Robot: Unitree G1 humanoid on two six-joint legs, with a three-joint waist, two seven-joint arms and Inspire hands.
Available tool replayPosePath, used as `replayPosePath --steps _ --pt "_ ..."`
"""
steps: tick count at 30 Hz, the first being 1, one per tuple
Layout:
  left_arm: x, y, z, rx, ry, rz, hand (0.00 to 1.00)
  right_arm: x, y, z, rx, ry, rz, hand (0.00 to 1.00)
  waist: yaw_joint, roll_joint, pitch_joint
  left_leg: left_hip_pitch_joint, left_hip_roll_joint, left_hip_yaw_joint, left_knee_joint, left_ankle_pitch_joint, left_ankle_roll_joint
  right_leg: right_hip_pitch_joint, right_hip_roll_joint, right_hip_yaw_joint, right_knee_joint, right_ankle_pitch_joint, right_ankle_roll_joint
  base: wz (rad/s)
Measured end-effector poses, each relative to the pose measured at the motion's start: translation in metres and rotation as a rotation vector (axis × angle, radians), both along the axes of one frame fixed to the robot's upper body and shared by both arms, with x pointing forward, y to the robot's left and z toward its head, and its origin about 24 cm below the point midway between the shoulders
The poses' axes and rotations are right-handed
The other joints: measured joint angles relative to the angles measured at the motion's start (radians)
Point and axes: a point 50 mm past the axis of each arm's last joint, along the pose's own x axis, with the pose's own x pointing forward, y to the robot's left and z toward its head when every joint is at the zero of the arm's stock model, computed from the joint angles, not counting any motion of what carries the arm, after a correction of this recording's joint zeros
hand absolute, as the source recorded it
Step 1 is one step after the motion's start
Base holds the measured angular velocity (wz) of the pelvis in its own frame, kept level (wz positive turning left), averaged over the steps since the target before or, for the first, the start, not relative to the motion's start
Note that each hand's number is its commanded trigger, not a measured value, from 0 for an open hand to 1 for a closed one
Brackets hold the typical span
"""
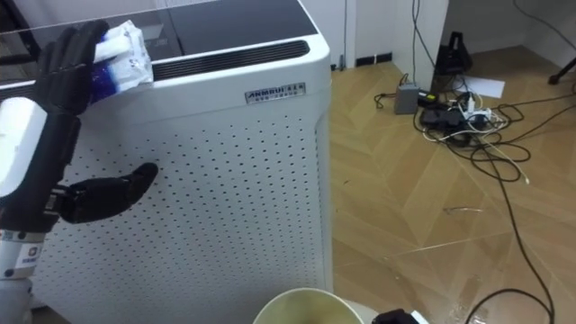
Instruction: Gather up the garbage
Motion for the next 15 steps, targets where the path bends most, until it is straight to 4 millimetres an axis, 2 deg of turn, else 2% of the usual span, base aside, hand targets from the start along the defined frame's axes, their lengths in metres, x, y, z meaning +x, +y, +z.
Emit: replayPosePath --steps 2,8,9,10,12,15 --pt "0.0013 -0.0001 -0.0003 0.011 0.021 -0.002 0.0 -0.0003 0.0002 -0.0004 -0.016 0.005 0.017 1.0 0.0 0.005 -0.0034 0.0 0.0 0.0 0.0 0.001 0.001 0.0 -0.001 0.0 0.001 0.0 0.0 0.0" --pt "0.005 -0.0006 0.0007 0.047 0.052 0.005 0.0 0.0 0.0021 0.0 -0.012 0.011 0.042 1.0 0.002 0.007 -0.0044 0.001 -0.005 -0.001 -0.003 0.007 0.002 0.001 -0.004 0.001 0.003 0.0 0.0 0.0" --pt "0.0059 -0.0008 0.0009 0.067 0.056 0.013 0.19 0.0005 0.0025 0.0005 -0.011 0.012 0.043 1.0 0.001 0.007 -0.0043 0.001 -0.006 -0.003 -0.004 0.009 0.003 0.0 -0.005 0.0 0.003 0.0 0.0 0.0" --pt "0.0066 -0.001 0.0007 0.088 0.059 0.02 0.33 0.0013 0.0033 0.0013 -0.01 0.015 0.045 1.0 0.001 0.007 -0.0043 0.001 -0.006 -0.004 -0.005 0.01 0.003 0.0 -0.005 0.0 0.003 0.0 0.001 0.0" --pt "0.0071 -0.0012 0.0013 0.099 0.065 0.022 1.0 0.0025 0.0045 0.0025 -0.006 0.015 0.051 1.0 0.001 0.007 -0.0044 0.001 -0.006 -0.006 -0.004 0.01 0.003 0.0 -0.005 -0.001 0.002 0.0 0.001 0.0" --pt "0.0083 -0.0013 0.0041 0.107 0.072 0.023 1.0 0.0025 0.0048 0.0024 -0.004 0.021 0.053 1.0 0.002 0.007 -0.0042 0.001 -0.007 -0.008 -0.004 0.011 0.003 0.001 -0.006 -0.003 0.001 0.0 0.001 0.0"
